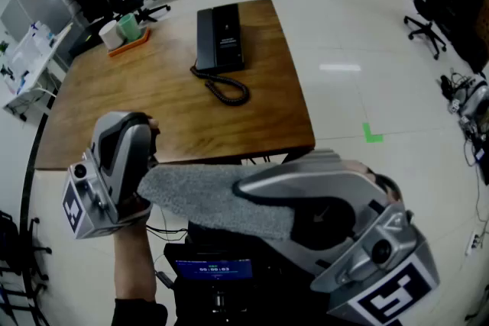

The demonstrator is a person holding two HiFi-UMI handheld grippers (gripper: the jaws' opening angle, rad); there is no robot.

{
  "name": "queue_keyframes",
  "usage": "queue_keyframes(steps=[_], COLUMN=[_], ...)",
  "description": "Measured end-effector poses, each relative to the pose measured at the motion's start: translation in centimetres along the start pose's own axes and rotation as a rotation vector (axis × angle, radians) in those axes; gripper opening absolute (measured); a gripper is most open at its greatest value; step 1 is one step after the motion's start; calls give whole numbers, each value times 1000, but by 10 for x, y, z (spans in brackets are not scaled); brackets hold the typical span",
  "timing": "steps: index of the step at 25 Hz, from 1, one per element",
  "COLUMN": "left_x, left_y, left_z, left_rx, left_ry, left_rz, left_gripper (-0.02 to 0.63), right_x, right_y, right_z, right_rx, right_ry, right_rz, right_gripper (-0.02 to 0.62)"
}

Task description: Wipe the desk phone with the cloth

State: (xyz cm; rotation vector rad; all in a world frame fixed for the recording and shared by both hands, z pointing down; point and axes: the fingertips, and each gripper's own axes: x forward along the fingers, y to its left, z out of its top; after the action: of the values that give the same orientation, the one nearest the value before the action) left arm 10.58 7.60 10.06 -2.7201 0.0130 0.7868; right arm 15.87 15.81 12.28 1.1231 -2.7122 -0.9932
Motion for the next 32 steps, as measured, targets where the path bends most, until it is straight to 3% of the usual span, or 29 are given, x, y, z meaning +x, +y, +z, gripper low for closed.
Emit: queue_keyframes(steps=[7, 14, 18, 21, 26, 28, 32], left_x=[-17, -29, -65, -82, -104, -101, -123], left_y=[42, 169, 242, 272, 300, 301, 312], left_z=[-40, -81, -124, -158, -217, -220, -216], left_rx=[-82, -39, -71, -96, -110, -71, -63], left_ry=[110, 205, 271, 304, 385, 416, 389], left_rz=[108, 175, 241, 286, 453, 483, 520], left_gripper=[-7, -8, -8, -6, -6, -6, -6], right_x=[9, 30, 59, 96, 160, 184, 248], right_y=[-8, -22, -30, -55, -112, -139, -174], right_z=[-32, -110, -163, -189, -247, -278, -347], right_rx=[85, 193, 241, 227, 110, 67, 28], right_ry=[51, 211, 387, 502, 630, 678, 771], right_rz=[59, 42, 51, 57, 80, 66, 21], right_gripper=[25, 25, 25, 25, 25, 25, 26])
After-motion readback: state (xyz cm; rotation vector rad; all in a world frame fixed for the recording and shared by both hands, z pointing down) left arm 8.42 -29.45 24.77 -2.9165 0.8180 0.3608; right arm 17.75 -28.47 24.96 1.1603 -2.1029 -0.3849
